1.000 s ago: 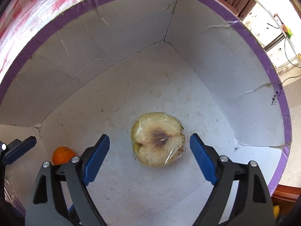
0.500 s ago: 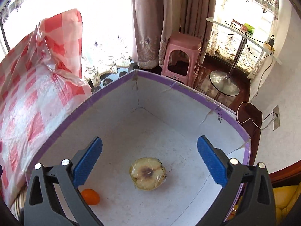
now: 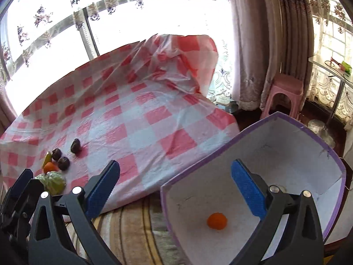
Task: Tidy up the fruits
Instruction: 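Move both tools back over the fruits on the checked cloth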
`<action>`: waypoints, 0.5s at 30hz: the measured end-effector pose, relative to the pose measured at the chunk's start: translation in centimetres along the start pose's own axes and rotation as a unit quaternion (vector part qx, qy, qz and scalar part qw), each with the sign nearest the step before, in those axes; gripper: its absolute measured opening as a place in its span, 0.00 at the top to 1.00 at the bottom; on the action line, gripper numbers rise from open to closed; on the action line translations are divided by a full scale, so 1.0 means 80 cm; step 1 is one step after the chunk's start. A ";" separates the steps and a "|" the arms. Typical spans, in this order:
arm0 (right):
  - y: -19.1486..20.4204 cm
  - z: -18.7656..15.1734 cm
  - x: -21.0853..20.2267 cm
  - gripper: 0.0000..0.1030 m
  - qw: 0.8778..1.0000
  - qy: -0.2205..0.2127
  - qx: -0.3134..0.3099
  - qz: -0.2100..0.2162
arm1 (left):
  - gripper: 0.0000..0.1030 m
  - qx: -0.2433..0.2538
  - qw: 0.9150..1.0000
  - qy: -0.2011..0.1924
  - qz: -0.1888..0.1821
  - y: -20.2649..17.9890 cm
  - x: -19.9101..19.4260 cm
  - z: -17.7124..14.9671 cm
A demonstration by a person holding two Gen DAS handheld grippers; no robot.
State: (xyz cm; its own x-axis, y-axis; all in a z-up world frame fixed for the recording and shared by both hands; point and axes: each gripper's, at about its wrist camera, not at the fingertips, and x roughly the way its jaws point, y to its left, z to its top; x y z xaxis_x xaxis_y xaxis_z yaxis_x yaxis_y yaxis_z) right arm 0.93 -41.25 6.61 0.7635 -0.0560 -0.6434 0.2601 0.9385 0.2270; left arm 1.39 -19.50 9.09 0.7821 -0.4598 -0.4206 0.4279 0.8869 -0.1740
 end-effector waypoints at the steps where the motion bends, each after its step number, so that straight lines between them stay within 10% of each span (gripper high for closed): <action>1: 0.015 -0.003 0.003 0.02 1.000 0.005 -0.008 0.006 | 0.12 -0.016 1.000 -0.002 0.010 0.015 -0.007 -0.001; 15: 0.146 -0.055 0.018 0.02 0.992 0.013 -0.110 0.051 | 0.34 -0.166 0.979 0.060 0.100 0.166 -0.035 -0.032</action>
State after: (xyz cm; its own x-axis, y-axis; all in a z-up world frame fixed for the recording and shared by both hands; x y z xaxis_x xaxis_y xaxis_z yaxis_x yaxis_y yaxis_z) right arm 2.44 -28.88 5.08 0.7631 0.0492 -0.6444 0.0442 0.9908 0.1280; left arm 3.71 -6.29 5.71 0.7675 -0.2843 -0.5746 0.0842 0.9332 -0.3493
